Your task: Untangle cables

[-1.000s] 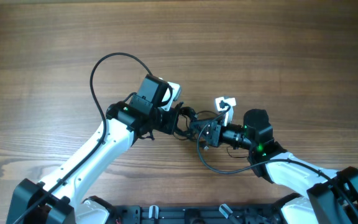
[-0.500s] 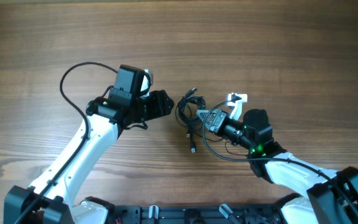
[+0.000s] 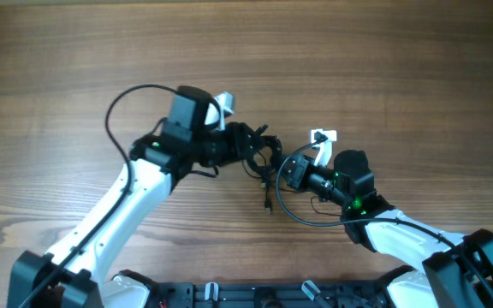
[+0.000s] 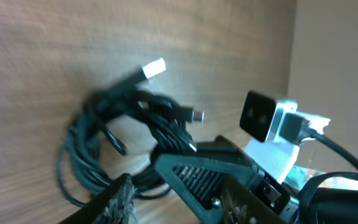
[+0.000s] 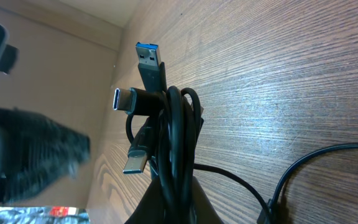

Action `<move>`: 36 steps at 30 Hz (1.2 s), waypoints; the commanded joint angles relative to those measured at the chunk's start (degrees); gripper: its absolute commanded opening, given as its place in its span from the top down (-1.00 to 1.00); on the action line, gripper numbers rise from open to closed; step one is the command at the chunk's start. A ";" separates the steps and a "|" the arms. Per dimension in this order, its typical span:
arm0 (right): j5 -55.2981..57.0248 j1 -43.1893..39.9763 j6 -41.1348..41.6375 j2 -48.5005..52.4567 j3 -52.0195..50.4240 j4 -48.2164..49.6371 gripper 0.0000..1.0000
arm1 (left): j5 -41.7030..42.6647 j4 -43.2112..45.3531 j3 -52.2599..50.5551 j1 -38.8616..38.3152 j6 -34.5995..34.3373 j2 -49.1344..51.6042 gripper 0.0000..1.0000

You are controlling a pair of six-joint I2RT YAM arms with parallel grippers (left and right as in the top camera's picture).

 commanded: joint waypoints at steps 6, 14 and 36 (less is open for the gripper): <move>-3.08 0.13 -1.25 0.20 0.04 0.52 0.91 | -7.37 -0.31 0.57 -3.96 -9.81 5.95 0.19; -3.78 0.13 -1.25 0.20 0.04 0.46 0.91 | -12.83 0.04 0.57 -4.22 -12.35 6.49 0.44; -3.48 0.13 -1.20 0.20 0.04 -3.26 0.91 | -16.83 -6.82 3.63 24.26 -12.76 -10.10 -0.02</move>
